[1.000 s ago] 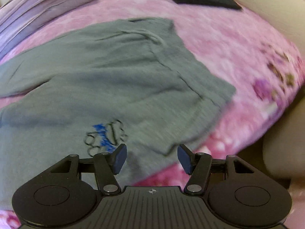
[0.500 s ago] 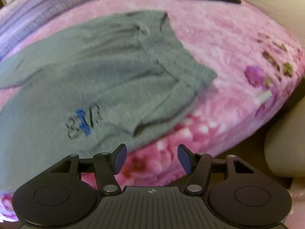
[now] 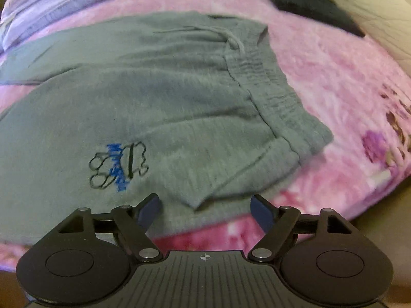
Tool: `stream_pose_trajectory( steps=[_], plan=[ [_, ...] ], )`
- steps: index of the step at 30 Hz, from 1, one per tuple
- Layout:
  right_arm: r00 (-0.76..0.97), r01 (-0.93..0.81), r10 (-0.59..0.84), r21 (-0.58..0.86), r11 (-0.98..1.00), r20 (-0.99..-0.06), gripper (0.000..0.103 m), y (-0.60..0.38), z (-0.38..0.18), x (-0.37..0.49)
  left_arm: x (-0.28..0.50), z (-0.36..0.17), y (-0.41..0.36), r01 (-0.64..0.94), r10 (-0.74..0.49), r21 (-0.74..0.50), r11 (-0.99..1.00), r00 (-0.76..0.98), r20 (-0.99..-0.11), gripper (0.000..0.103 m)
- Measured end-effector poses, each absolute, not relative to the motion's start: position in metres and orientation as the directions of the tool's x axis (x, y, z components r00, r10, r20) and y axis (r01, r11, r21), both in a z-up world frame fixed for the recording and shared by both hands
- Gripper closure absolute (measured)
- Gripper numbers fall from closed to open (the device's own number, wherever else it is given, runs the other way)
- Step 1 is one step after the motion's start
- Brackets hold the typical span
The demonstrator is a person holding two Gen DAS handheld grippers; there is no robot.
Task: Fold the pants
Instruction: 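Withdraw both open grippers from the flattened sweatpants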
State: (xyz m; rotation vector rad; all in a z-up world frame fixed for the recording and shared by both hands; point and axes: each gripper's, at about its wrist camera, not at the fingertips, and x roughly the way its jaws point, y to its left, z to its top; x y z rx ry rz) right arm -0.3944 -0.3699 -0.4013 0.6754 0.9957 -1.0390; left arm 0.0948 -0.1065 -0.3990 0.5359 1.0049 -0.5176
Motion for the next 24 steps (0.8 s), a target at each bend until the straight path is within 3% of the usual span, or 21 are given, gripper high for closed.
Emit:
stream_pose_trajectory(
  steps=[9,13,17,19,24],
  plan=[
    [0.402,0.866,-0.298,0.254,0.431,-0.866,0.028,-0.313,-0.273,-0.437,-0.004,-0.273,-0.089,0.762,-0.248,0.133,0.634,0.362,-0.899,0.051],
    [0.461,0.823,-0.329,0.258,0.506,-0.824,0.028,-0.290,-0.212,-0.441,-0.041,-0.208,-0.081,0.791,-0.331,0.130,0.598,0.392,-0.858,0.039],
    [0.499,0.789,-0.357,0.244,0.564,-0.790,0.028,-0.270,-0.165,-0.446,-0.071,-0.160,-0.066,0.796,-0.398,0.119,0.594,0.419,-0.816,0.035],
    [0.508,0.775,-0.356,0.234,0.587,-0.784,0.028,-0.259,-0.151,-0.449,-0.088,-0.146,-0.056,0.800,-0.414,0.108,0.591,0.415,-0.810,0.030],
    [0.505,0.755,-0.338,0.217,0.618,-0.794,0.027,-0.232,-0.137,-0.458,-0.121,-0.137,-0.039,0.814,-0.401,0.087,0.574,0.373,-0.836,0.030]
  ],
)
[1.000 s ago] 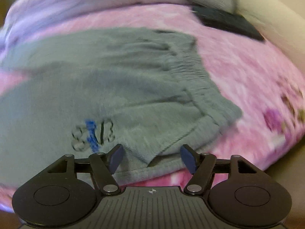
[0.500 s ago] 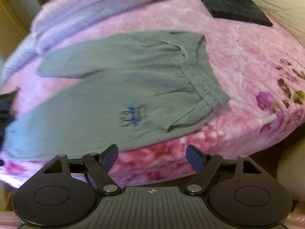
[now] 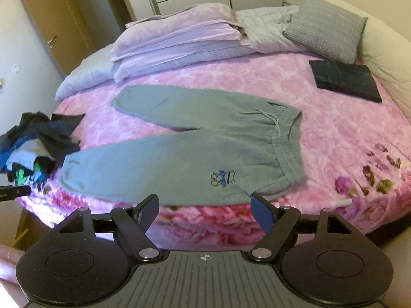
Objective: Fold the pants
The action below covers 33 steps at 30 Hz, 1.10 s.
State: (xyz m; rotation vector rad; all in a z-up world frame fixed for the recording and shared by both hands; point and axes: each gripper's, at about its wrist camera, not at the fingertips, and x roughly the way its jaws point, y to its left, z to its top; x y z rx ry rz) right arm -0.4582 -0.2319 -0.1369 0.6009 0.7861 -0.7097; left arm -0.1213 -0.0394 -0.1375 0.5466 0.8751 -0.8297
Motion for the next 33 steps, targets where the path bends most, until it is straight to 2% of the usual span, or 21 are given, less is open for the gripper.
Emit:
stream_pose_trajectory(
  steps=[10,33],
  plan=[
    [0.478,0.762,-0.315,0.209,0.613,-0.820,0.027,-0.199,-0.130,-0.464,-0.154,-0.127,-0.036,0.857,-0.407,0.088,0.508,0.328,-0.853,0.030],
    [0.472,0.736,-0.268,0.208,0.645,-0.840,0.027,-0.185,-0.144,-0.434,-0.153,-0.127,-0.022,0.845,-0.360,0.126,0.521,0.351,-0.864,0.030]
  ],
)
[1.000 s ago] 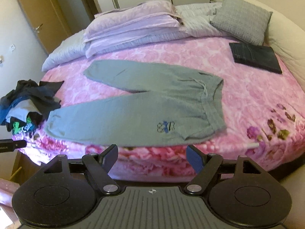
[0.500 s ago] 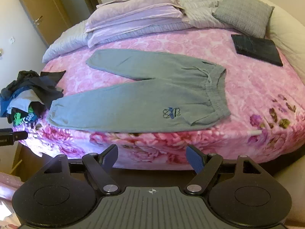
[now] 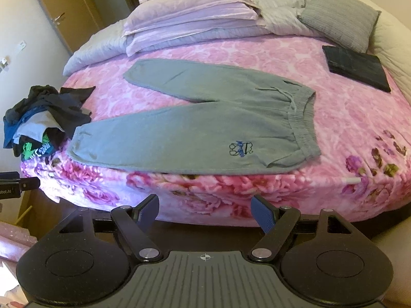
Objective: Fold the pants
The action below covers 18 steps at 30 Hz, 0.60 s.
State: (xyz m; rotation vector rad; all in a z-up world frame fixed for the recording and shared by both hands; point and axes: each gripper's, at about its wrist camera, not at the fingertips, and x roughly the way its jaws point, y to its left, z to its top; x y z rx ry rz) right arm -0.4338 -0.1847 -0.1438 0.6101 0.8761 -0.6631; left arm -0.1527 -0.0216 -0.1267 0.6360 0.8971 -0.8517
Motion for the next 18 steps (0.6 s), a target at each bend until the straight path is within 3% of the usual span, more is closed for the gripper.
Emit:
stream_pose_trajectory(
  steps=[18],
  plan=[
    [0.474,0.720,-0.273,0.190,0.668,-0.837,0.027,-0.200,-0.142,-0.431,-0.156,-0.128,-0.032,0.840,-0.359,0.121,0.529,0.351,-0.864,0.030]
  ],
)
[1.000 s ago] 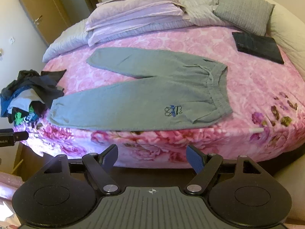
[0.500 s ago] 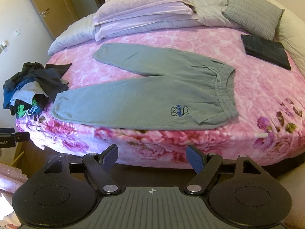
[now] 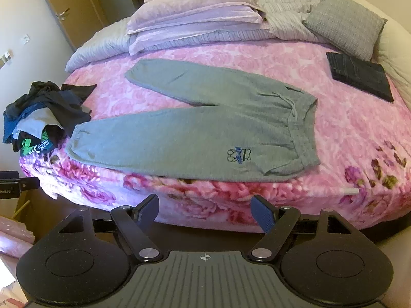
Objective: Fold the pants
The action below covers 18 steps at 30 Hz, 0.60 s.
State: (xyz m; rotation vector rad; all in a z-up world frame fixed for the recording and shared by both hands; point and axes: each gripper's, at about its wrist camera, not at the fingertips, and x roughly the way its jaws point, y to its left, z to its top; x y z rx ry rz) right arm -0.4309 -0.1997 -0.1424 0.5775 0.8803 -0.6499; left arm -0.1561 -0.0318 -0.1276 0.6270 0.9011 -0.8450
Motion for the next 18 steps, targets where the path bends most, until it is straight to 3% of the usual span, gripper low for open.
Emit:
stream_pose_trajectory(
  steps=[18],
  plan=[
    [0.470,0.753,-0.256,0.233,0.615,-0.845,0.027,-0.244,-0.154,-0.436,-0.142,-0.139,-0.075,0.847,-0.353,0.117,0.519,0.337,-0.873,0.028]
  ],
)
